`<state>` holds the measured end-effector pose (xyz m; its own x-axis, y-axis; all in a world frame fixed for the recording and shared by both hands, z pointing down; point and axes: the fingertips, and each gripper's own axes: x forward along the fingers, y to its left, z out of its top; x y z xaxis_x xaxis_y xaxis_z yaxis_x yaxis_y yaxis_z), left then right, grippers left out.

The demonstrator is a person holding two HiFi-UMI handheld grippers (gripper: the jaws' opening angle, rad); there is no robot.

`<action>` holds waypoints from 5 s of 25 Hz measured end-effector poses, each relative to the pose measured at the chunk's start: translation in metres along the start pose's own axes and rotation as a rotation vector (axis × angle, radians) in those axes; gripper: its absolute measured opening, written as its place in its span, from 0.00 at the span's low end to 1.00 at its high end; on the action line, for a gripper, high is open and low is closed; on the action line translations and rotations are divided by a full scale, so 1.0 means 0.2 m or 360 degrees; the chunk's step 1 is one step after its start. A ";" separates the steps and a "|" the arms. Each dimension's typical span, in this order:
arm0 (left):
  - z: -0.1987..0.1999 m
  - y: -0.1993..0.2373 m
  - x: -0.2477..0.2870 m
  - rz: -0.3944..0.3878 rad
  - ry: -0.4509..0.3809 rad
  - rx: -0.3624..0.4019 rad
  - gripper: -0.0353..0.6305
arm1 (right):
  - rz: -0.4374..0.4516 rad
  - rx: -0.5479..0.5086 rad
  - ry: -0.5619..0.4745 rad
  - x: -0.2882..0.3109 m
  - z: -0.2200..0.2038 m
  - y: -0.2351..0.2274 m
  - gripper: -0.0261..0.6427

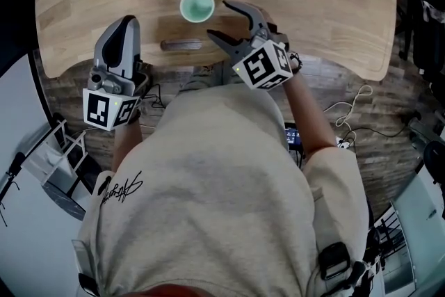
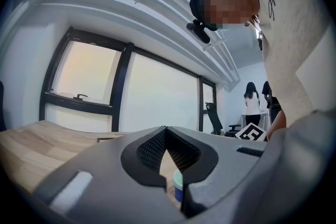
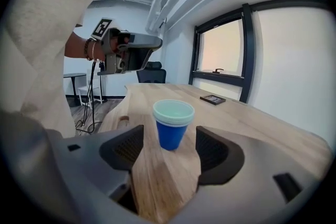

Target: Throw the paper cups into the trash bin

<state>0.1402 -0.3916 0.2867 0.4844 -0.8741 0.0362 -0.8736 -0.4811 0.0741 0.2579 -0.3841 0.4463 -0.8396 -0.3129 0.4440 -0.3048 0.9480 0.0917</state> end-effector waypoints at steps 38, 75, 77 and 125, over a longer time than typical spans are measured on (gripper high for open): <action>0.02 0.19 -0.26 0.0274 0.0019 -0.0006 0.06 | 0.0088 0.0019 0.0042 0.36 -0.01 -0.02 0.48; 0.10 0.15 -0.16 0.0085 -0.0052 0.0045 0.06 | -0.0154 0.0059 -0.0285 0.06 0.59 -0.19 0.48; 0.11 0.14 -0.15 0.0075 -0.0059 0.0052 0.06 | -0.0160 0.0055 -0.0297 0.03 0.63 -0.19 0.48; 0.11 0.06 -0.86 0.0764 -0.0169 0.0127 0.06 | 0.0446 -0.0258 -0.0404 0.23 1.05 0.39 0.48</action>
<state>0.0459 -0.2486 0.2592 0.0226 -0.9982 -0.0547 -0.9997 -0.0225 -0.0026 0.1018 -0.3370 0.2864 -0.9705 -0.0263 0.2398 0.0093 0.9892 0.1463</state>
